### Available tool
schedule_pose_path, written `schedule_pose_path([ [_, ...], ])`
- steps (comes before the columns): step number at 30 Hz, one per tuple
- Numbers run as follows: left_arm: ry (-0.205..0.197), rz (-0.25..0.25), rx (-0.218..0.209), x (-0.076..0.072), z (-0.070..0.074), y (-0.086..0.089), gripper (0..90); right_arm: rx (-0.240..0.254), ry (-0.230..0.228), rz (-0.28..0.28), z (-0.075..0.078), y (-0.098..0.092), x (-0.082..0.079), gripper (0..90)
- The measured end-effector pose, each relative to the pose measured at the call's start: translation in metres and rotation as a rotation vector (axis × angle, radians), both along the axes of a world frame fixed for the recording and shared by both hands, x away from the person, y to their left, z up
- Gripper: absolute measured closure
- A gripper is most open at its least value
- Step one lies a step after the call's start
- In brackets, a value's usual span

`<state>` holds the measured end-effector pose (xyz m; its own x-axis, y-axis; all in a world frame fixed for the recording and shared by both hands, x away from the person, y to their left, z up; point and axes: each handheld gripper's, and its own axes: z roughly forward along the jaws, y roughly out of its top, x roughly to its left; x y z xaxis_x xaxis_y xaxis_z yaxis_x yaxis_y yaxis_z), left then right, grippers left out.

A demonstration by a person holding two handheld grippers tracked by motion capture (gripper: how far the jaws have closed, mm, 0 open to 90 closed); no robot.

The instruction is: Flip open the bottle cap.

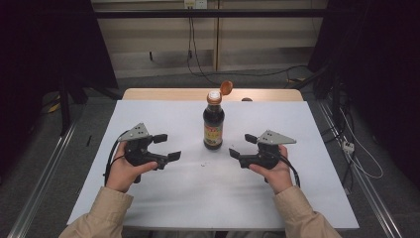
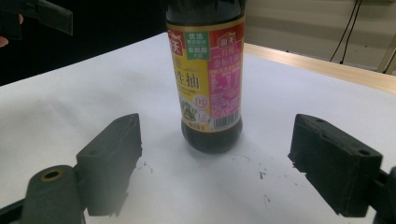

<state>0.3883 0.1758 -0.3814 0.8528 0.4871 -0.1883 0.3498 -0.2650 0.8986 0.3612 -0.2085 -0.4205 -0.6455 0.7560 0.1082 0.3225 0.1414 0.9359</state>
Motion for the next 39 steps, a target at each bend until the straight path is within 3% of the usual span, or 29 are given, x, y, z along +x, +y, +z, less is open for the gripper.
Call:
schedule_pose_path([
  [10, 0.015, 0.022, -0.01, -0.005, -0.015, 0.015, 11.4, -0.015, 0.004, -0.001, -0.003, -0.011, -0.01, 16.2],
  [22, -0.002, 0.022, 0.03, -0.013, -0.022, 0.021, 11.1, -0.023, -0.002, 0.002, -0.006, -0.019, -0.021, 16.1],
  [31, -0.002, 0.035, 0.015, -0.022, -0.027, 0.031, 11.1, -0.023, -0.003, -0.002, -0.008, -0.029, -0.032, 15.9],
  [39, -0.012, 0.048, 0.037, -0.03, -0.03, 0.041, 10.8, -0.024, -0.007, -0.011, -0.011, -0.039, -0.042, 15.9],
])
